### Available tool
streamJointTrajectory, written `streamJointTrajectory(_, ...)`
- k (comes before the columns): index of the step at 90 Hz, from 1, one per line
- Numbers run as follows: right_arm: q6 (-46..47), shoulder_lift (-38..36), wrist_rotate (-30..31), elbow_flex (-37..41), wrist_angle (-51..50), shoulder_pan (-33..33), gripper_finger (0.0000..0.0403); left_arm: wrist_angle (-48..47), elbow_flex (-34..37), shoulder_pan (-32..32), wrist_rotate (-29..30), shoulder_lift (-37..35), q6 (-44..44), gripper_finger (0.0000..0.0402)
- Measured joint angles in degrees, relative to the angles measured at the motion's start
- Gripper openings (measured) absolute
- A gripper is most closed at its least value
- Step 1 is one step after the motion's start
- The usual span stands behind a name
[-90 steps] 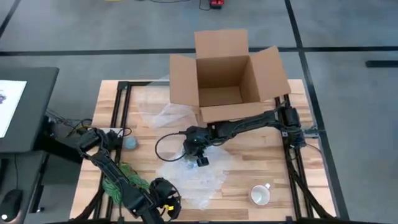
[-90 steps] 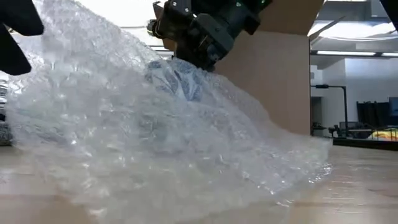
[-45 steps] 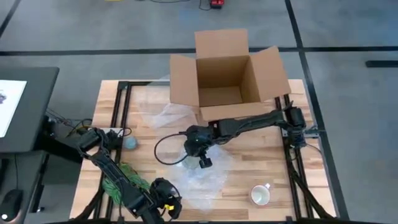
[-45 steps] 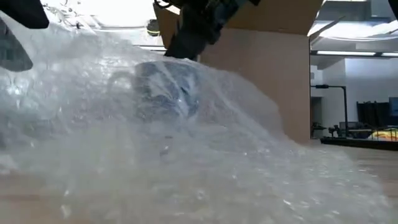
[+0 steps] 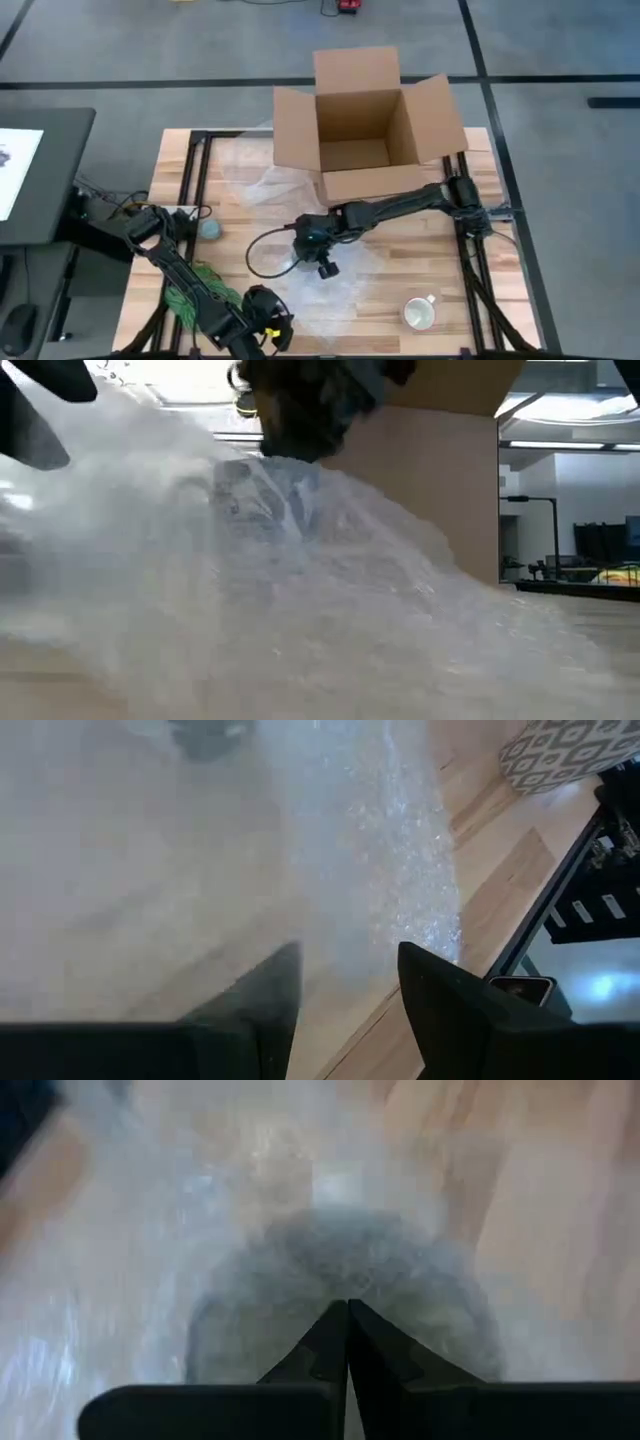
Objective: Wrap mug
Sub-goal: Wrap the white blue mug with bubble wrap
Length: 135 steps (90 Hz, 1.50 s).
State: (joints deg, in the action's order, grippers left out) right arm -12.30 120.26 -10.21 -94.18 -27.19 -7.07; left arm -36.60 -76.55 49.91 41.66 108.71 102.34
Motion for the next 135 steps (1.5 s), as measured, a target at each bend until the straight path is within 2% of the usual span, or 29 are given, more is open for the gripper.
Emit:
streamJointTrajectory(41,-2.1,3.3,-0.3,-0.2,-0.8,0.7,0.0000,0.1,0.0,-0.5,0.3,0.0,-1.2,0.0148)
streamJointTrajectory(84,-4.0,-5.1,0.3,0.3,-5.1,-1.1,0.0000,0.0,0.0,-0.9,0.7,0.0,-2.2,0.0148)
streamJointTrajectory(100,-4.3,-6.0,0.2,0.2,-2.9,-1.6,0.0000,0.1,0.0,-1.2,0.7,0.0,-2.2,0.0148)
streamJointTrajectory(135,-4.3,2.5,-0.5,-0.3,-1.4,-0.6,0.0000,0.3,-0.1,-1.2,0.7,0.0,-1.8,0.0148)
